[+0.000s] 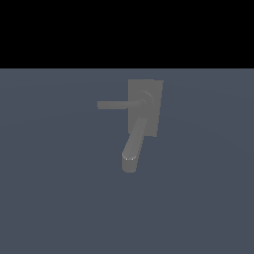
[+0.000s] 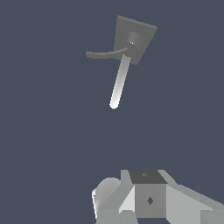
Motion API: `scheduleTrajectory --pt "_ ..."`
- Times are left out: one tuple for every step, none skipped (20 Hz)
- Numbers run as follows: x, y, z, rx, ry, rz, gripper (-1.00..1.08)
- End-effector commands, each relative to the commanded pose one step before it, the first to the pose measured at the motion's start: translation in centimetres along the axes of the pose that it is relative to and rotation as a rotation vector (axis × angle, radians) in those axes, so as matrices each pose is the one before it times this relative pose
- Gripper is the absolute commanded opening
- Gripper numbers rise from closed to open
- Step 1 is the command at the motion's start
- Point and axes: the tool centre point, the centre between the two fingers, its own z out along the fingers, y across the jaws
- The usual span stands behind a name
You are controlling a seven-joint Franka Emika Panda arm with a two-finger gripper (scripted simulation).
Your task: Turn on the faucet by rotating a designated handle.
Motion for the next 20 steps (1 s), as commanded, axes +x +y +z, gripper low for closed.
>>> scheduleTrajectory --pt "0.0 0.001 0.0 0.0 0.0 0.0 -1.0" --pt "0.032 0.031 -0.002 0.00001 0.00033 0.0006 -1.0" --pt "0.078 0.112 -0.017 0.00001 0.0013 0.00234 -1.0" --pt "0.132 0.171 -0.025 -0.00029 0.00208 0.00351 -1.0" --pt "0.175 0.232 -0.042 -0.0011 0.00316 0.00481 -1.0" --pt "0.188 0.255 -0.061 -0.00246 0.00411 0.00539 -1.0" --pt "0.162 0.222 -0.072 -0.00368 0.00437 0.00476 -1.0" --pt "0.132 0.188 -0.086 -0.00495 0.00468 0.00418 -1.0" --pt "0.107 0.156 -0.099 -0.00618 0.00499 0.00357 -1.0" --pt "0.082 0.126 -0.115 -0.0075 0.00538 0.00304 -1.0" --pt "0.061 0.099 -0.132 -0.00885 0.00585 0.00258 -1.0" --pt "0.043 0.077 -0.15 -0.01023 0.00638 0.00222 -1.0" --pt "0.031 0.064 -0.168 -0.01144 0.00691 0.00203 -1.0" --pt "0.032 0.066 -0.187 -0.01274 0.00765 0.00215 -1.0" --pt "0.052 0.094 -0.214 -0.01446 0.00887 0.00279 -1.0" --pt "0.076 0.127 -0.241 -0.01613 0.0101 0.00351 -1.0" --pt "0.094 0.15 -0.27 -0.01799 0.01135 0.00406 -1.0" --pt "0.1 0.158 -0.303 -0.02002 0.01254 0.00427 -1.0" --pt "0.107 0.165 -0.337 -0.02213 0.01378 0.00448 -1.0" --pt "0.122 0.181 -0.371 -0.02418 0.01506 0.00483 -1.0"
